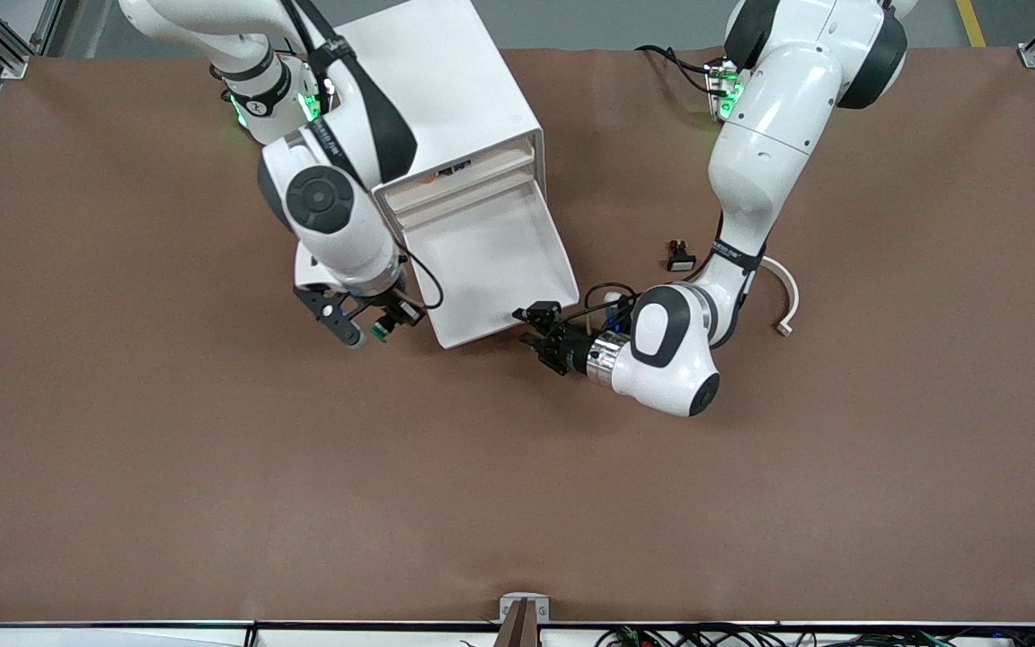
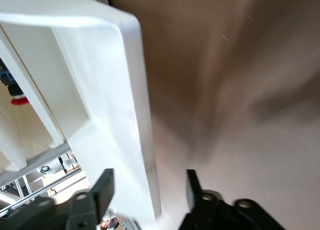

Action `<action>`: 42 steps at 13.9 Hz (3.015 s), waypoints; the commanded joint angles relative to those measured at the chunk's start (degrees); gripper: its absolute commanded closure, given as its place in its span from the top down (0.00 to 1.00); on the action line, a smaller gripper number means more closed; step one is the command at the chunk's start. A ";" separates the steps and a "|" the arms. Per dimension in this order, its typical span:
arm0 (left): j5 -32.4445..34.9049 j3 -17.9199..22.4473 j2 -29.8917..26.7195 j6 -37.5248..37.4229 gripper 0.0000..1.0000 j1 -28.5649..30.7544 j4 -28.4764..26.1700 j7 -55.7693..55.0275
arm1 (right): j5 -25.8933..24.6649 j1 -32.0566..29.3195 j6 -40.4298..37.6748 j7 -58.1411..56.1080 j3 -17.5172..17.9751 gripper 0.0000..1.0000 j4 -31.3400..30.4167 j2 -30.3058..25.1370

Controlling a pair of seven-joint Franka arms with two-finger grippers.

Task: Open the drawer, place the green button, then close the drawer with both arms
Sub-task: 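Carry the green button over the open drawer with the right gripper, then release the button into the drawer while the left gripper approaches the drawer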

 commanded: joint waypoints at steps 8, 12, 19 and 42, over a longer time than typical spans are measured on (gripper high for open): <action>0.46 11.56 -2.11 -0.43 1.00 3.06 1.99 17.45 | -0.02 9.47 9.30 21.37 -0.82 0.00 -0.43 5.30; 11.35 11.48 -2.37 0.10 1.00 2.27 3.13 21.08 | 0.06 10.36 10.02 27.42 -0.82 0.00 2.99 9.43; 26.38 10.96 -3.87 3.97 1.00 -2.91 3.05 38.46 | -0.38 12.56 9.49 32.72 -0.82 0.99 8.71 14.72; 25.43 7.27 -4.22 2.49 1.00 -19.88 -2.58 48.68 | -2.66 -31.29 -31.02 -79.77 -2.93 1.00 15.05 -7.68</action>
